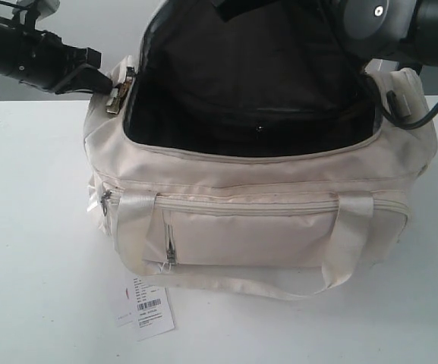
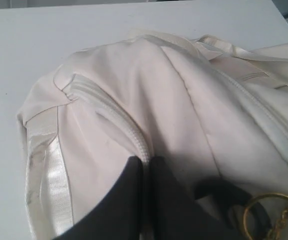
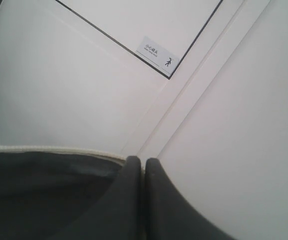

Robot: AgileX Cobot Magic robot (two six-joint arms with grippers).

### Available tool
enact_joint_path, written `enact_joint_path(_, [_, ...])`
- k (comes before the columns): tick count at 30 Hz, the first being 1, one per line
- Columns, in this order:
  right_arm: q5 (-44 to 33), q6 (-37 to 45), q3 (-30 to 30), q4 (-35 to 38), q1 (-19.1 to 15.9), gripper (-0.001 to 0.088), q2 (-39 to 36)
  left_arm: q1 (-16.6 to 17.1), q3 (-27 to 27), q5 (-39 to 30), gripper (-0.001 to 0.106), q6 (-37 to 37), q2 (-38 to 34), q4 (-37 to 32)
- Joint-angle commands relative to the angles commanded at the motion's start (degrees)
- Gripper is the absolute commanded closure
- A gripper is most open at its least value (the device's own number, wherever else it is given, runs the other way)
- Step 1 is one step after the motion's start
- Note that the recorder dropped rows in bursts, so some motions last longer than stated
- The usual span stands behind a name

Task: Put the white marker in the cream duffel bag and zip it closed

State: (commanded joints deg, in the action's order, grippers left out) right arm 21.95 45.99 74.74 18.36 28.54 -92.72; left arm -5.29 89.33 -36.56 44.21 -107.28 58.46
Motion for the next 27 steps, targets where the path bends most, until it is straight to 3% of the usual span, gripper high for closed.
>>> enact_joint_path(20, [0.0,0.0,0.0,0.0,0.0,0.0868,0.0,0.0,0.0,-2.9,0.105,0.5,0.0,0.2])
enact_joint_path(24, [-2.5,-7.8,0.0,0.0,0.0,0.0868,0.0,0.0,0.0,-5.0,0.105,-0.6,0.0,-0.8])
enact_joint_path(27, [-7.4,-14.5,0.0,0.0,0.0,0.0868,0.0,0.0,0.0,-4.9,0.105,-4.3,0.4,-5.6])
